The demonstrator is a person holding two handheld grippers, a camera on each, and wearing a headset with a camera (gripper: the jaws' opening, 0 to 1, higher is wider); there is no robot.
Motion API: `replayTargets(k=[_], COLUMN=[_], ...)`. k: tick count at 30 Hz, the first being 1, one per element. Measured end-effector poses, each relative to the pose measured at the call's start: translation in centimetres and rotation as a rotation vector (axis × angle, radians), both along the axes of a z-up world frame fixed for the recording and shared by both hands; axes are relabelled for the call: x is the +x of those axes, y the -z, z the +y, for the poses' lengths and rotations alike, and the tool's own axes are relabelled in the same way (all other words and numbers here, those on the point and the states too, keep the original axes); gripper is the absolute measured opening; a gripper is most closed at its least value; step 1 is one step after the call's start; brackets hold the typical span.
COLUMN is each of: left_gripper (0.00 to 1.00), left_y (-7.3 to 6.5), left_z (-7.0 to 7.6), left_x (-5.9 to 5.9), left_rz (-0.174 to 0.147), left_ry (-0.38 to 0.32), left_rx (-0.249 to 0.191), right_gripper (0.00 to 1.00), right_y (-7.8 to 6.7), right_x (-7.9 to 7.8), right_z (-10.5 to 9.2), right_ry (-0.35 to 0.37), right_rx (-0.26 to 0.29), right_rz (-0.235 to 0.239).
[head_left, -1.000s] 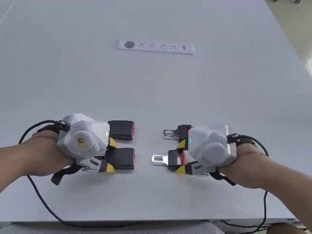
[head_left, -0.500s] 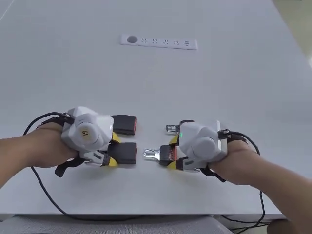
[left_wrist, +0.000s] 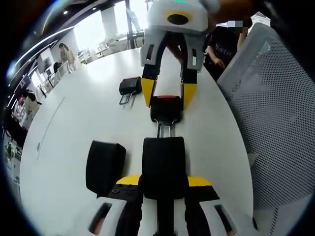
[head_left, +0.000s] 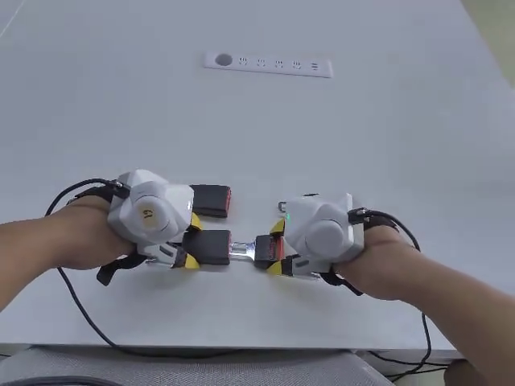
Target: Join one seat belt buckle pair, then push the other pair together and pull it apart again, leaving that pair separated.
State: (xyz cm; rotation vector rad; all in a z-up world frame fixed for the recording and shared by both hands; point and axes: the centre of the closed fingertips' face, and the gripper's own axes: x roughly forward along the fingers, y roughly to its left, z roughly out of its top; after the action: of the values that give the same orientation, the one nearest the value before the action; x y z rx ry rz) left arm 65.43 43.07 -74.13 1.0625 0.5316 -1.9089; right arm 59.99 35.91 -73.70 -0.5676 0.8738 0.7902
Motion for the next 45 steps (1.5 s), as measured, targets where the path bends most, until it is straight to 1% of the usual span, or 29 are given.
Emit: replayTargets(k=[8, 16, 20, 28, 32, 40, 45], left_gripper=[0.33, 0.33, 0.33, 0.32, 0.32, 0.31, 0.31], left_y=[0.0, 0.0, 0.1, 0.2, 0.3, 0.3, 0.3], left_z=[0.0, -0.1, -0.1, -0.1, 0.0, -0.1, -0.1], left_x=[0.0, 0.0, 0.1, 0.1, 0.2, 0.1, 0.1], left_rz=[0.0, -0.006, -0.01, 0.001, 0.013, 0.016, 0.018], left_ry=[0.002, 0.01, 0.013, 0.016, 0.023, 0.028, 0.03], left_rx=[0.004, 0.006, 0.005, 0.006, 0.005, 0.005, 0.008], right_gripper=[0.3, 0.3, 0.3, 0.28, 0.29, 0.27, 0.27], right_y=[0.0, 0.0, 0.0, -0.1, -0.1, -0.2, -0.2], right_x=[0.1, 0.7, 0.7, 0.8, 1.0, 1.2, 1.5], right_z=[-0.1, 0.7, 0.9, 1.0, 1.2, 1.4, 1.8], right_ry=[-0.012, -0.013, -0.004, 0.001, 0.003, 0.006, 0.006], right_rx=[-0.016, 0.008, 0.024, 0.033, 0.04, 0.042, 0.04], right_rz=[0.0, -0.013, -0.007, -0.002, 0.0, 0.003, 0.002])
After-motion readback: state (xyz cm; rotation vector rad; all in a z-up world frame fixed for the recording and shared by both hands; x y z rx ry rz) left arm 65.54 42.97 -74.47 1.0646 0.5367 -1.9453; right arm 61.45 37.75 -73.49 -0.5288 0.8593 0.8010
